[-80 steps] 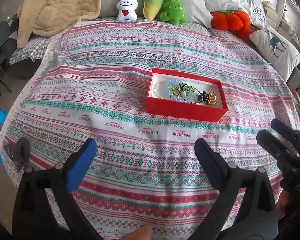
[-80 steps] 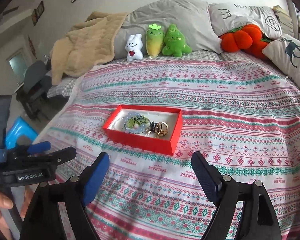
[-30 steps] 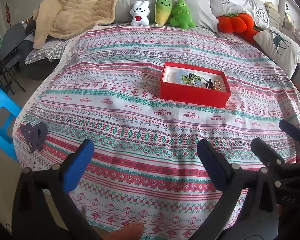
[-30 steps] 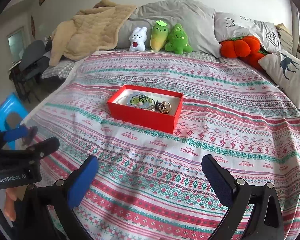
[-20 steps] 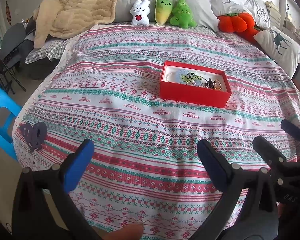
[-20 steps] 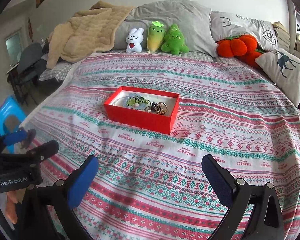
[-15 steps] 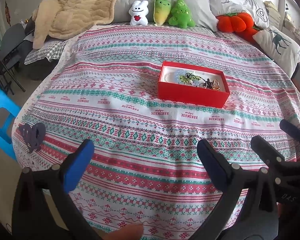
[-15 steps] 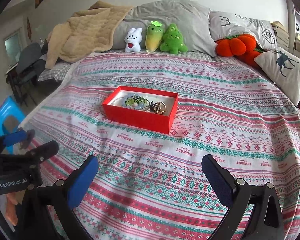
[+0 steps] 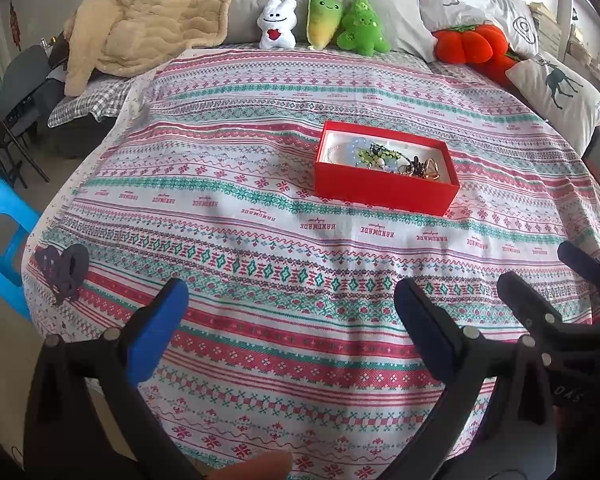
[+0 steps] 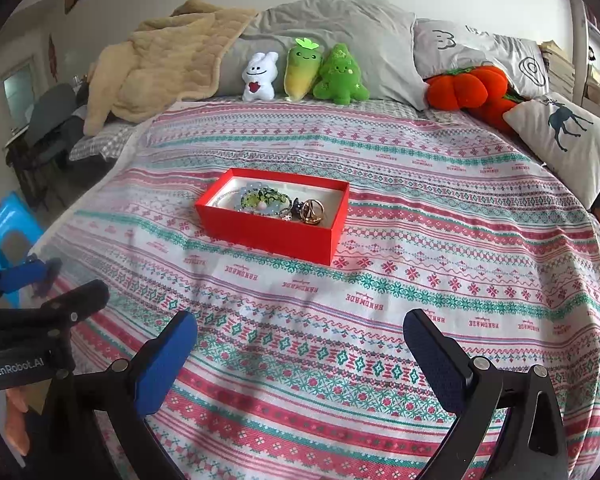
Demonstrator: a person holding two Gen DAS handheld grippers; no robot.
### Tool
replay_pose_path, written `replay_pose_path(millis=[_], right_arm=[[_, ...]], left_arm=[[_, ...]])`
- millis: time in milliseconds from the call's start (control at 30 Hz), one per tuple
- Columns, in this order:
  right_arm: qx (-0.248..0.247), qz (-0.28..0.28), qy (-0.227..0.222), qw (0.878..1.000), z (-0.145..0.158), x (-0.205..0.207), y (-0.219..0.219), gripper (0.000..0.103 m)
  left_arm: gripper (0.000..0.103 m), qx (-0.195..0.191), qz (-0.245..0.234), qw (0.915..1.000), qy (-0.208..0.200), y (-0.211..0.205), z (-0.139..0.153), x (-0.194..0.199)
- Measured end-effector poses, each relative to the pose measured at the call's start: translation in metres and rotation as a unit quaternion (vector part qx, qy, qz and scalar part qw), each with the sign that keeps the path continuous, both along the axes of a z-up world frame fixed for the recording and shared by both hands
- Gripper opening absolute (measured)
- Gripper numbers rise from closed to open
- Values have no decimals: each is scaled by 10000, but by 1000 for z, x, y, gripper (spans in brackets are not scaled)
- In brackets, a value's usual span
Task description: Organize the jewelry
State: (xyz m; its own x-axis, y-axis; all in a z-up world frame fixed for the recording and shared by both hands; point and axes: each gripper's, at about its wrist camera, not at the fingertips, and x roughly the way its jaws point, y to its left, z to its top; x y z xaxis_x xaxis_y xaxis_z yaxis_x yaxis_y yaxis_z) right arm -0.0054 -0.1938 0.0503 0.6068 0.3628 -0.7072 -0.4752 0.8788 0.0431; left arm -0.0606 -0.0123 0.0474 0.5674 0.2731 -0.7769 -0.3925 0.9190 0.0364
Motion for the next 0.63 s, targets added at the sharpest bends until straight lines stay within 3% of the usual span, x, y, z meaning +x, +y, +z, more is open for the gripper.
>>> replay_pose_path(millis=[633], right_arm=[[-30,27,-36,10000,1,-4,2,103]], left_arm=[[102,148,-62,9999,11,-3,0,-1]])
